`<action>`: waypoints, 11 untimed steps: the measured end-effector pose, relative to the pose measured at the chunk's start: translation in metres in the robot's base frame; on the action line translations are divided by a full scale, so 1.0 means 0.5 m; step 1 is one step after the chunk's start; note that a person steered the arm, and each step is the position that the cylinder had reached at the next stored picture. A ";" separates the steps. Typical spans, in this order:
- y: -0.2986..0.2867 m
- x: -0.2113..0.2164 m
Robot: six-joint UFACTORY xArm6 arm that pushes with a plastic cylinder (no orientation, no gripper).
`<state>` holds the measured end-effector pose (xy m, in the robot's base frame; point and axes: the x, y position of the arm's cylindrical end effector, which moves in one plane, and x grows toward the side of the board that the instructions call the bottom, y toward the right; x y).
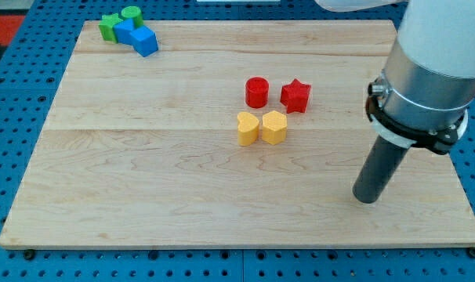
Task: Push the red star closer to the red circle
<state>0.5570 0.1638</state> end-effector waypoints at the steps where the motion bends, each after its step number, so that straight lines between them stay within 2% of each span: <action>1: 0.024 0.000; 4: 0.101 -0.027; 5: 0.101 -0.066; 6: 0.108 -0.145; 9: -0.003 -0.310; 10: -0.007 -0.327; 11: -0.062 -0.312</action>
